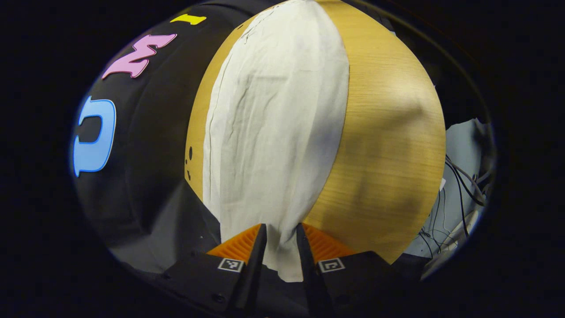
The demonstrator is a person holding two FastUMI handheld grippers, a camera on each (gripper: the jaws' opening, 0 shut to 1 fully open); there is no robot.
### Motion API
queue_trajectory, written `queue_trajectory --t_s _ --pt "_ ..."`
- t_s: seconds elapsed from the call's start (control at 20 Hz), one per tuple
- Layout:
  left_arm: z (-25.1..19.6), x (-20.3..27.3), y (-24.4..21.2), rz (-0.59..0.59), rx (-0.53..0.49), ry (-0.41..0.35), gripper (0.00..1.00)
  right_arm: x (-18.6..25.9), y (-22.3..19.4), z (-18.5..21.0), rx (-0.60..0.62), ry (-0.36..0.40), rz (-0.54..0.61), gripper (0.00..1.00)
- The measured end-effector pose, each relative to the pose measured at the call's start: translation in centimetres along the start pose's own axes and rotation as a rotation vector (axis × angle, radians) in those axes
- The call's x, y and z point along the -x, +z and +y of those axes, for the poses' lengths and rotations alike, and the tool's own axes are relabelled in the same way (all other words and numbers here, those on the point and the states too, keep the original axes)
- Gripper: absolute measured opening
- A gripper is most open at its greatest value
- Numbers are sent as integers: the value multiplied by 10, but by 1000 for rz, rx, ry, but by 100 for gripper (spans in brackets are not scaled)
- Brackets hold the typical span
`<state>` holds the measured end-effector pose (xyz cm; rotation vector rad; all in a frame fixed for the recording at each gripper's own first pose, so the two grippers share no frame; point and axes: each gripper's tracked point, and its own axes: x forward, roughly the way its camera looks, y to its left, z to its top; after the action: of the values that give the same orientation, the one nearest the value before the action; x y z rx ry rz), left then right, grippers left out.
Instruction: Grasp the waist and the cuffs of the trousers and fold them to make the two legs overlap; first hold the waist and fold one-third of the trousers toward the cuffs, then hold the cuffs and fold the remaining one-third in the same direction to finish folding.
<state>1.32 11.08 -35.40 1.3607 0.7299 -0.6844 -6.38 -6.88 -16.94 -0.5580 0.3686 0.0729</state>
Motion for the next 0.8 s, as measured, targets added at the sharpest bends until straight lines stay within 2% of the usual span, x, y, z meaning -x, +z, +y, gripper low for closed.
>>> queue_trajectory --t_s 0.05,0.1,0.15,0.2,0.25,0.55,0.8 --pt "-2 -2 -1 8 0 -11 34 -4 -10 3 47 21 7 96" --pt "-4 -6 -3 20 -3 -18 27 -8 -19 5 89 44 14 96" --pt "-3 -6 -3 30 -7 -21 14 -14 -29 9 129 69 23 96" --pt "-3 -9 -4 34 -11 -21 9 -21 -40 17 174 100 34 96" --pt "-2 -9 -3 39 -11 -21 6 -26 -51 25 227 132 42 96" --pt "1 -9 -4 77 -2 -29 6 -69 -106 71 538 345 60 96" --pt "1 -10 -4 122 -7 -39 6 -100 -133 87 629 415 93 95"
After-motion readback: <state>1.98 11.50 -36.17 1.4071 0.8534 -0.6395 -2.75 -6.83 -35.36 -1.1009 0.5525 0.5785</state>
